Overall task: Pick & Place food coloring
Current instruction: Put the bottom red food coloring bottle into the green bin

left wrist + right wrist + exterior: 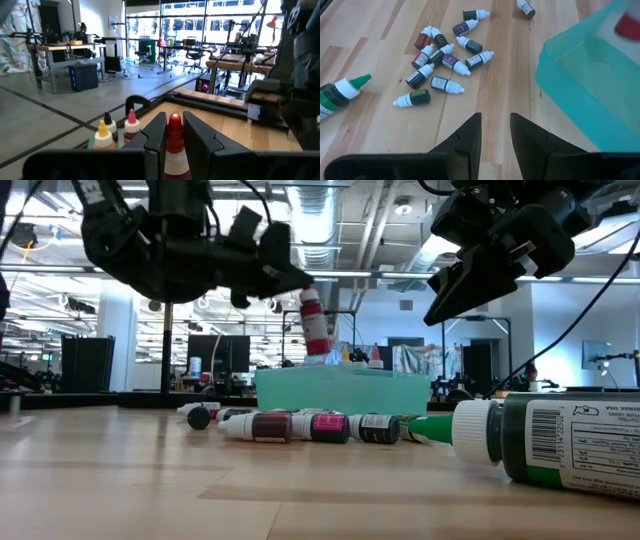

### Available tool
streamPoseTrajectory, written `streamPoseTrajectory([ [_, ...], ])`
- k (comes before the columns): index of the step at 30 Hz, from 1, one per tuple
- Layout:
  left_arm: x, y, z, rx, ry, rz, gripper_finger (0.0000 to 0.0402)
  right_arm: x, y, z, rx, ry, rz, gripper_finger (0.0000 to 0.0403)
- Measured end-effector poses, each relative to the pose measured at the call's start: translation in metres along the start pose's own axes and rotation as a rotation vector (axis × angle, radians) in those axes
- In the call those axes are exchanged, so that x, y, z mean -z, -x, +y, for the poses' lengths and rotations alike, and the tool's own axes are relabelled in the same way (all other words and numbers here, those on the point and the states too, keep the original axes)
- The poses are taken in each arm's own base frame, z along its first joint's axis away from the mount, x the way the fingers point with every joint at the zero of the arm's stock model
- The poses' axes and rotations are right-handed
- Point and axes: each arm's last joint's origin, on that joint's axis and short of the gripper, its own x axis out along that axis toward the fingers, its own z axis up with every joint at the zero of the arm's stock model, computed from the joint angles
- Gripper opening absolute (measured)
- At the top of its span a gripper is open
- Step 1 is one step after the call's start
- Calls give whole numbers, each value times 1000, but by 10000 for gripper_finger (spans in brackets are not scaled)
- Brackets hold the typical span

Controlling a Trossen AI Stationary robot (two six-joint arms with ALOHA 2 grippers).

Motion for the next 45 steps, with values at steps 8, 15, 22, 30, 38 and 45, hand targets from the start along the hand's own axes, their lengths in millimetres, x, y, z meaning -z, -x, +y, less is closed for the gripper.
streamPoseTrajectory([
  [8,16,-25,0,-32,5,-6,43,0,0,1,-2,2,1,95],
  [15,31,-46,8,-106,-1,20,43,0,0,1,-2,8,2,95],
  [22,43,-63,16,-141,-1,40,43,0,0,1,-2,11,3,95],
  [30,44,-74,26,-177,-18,84,43,1,0,1,-2,13,4,95],
  [38,44,-81,37,-218,-17,123,43,0,0,1,-2,21,3,95],
  [45,46,-81,42,-230,-20,137,43,0,0,1,-2,21,3,95],
])
